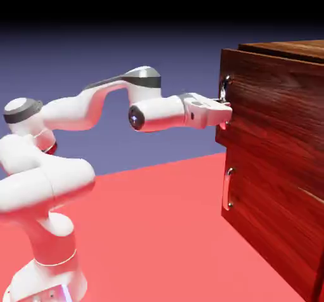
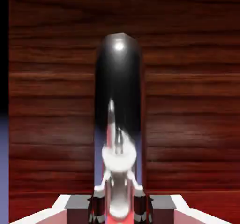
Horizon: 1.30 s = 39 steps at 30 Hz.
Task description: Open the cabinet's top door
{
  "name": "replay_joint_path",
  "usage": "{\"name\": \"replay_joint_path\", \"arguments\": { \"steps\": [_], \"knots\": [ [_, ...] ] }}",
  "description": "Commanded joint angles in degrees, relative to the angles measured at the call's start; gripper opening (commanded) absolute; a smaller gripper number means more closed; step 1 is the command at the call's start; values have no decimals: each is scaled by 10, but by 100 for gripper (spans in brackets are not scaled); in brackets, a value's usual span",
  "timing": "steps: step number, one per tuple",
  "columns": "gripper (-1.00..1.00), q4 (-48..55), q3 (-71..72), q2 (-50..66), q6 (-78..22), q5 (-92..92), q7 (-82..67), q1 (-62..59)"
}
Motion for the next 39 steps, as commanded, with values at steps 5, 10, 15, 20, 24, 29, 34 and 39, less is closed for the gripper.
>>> {"name": "replay_joint_path", "arguments": {
  "steps": [5,10,15,20,24,29,34,39],
  "knots": [
    [-100,-85,-62,4,-124,-40,-32,26],
    [-100,-143,-133,13,-249,-99,-62,18],
    [-100,-176,-205,34,-373,-171,-96,-23],
    [-100,-185,-274,77,-498,-256,-141,-88],
    [-100,-173,-320,131,-598,-338,-191,-154],
    [-100,-131,-356,228,-710,-461,-279,-243],
    [-100,-70,-366,332,-778,-581,-371,-312],
    [-100,0,-361,436,-809,-690,-452,-357]
  ]
}}
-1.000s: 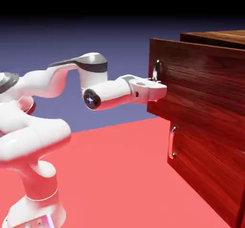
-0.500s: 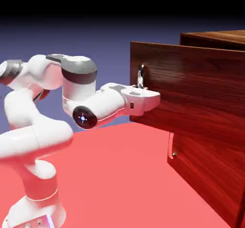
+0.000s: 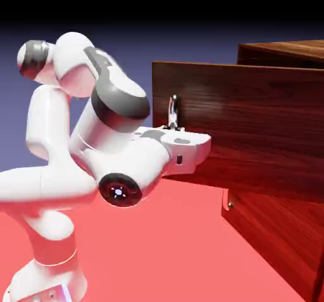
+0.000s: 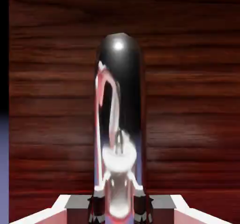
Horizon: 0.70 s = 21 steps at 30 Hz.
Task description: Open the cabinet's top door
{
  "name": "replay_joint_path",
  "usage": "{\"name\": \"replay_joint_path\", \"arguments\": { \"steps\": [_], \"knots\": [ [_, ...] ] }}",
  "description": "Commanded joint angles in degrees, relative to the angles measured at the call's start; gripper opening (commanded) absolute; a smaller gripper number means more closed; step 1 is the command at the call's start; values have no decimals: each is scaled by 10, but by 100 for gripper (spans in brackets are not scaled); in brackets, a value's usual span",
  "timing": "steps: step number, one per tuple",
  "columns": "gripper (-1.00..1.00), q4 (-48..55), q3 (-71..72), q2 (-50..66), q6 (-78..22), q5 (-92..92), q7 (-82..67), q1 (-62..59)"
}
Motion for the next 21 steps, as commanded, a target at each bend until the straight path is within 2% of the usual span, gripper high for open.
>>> {"name": "replay_joint_path", "arguments": {
  "steps": [1,11,21],
  "knots": [
    [-100,15,2,21,-3,-20,-14,-7],
    [-100,177,25,228,-8,-193,-101,-44],
    [-100,364,50,436,-15,-322,-102,-38]
  ]
}}
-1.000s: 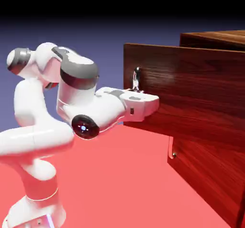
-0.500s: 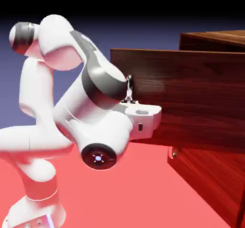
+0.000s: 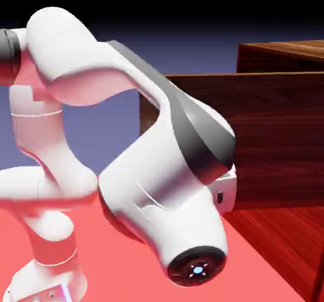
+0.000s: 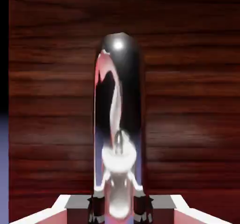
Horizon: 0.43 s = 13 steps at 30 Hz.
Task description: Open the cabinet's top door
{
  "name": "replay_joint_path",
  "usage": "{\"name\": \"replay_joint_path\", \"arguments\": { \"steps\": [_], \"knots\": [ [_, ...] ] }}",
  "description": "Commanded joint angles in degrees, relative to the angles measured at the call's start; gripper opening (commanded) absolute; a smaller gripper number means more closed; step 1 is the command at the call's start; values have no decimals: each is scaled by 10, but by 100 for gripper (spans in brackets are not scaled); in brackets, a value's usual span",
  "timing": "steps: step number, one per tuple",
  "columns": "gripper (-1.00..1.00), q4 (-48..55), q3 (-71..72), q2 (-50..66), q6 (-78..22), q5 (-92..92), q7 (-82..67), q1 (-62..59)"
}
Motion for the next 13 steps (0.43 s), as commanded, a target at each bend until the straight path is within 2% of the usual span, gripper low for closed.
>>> {"name": "replay_joint_path", "arguments": {
  "steps": [1,13],
  "knots": [
    [-100,20,-3,21,-2,-10,4,7],
    [-100,252,13,233,-56,-97,74,63]
  ]
}}
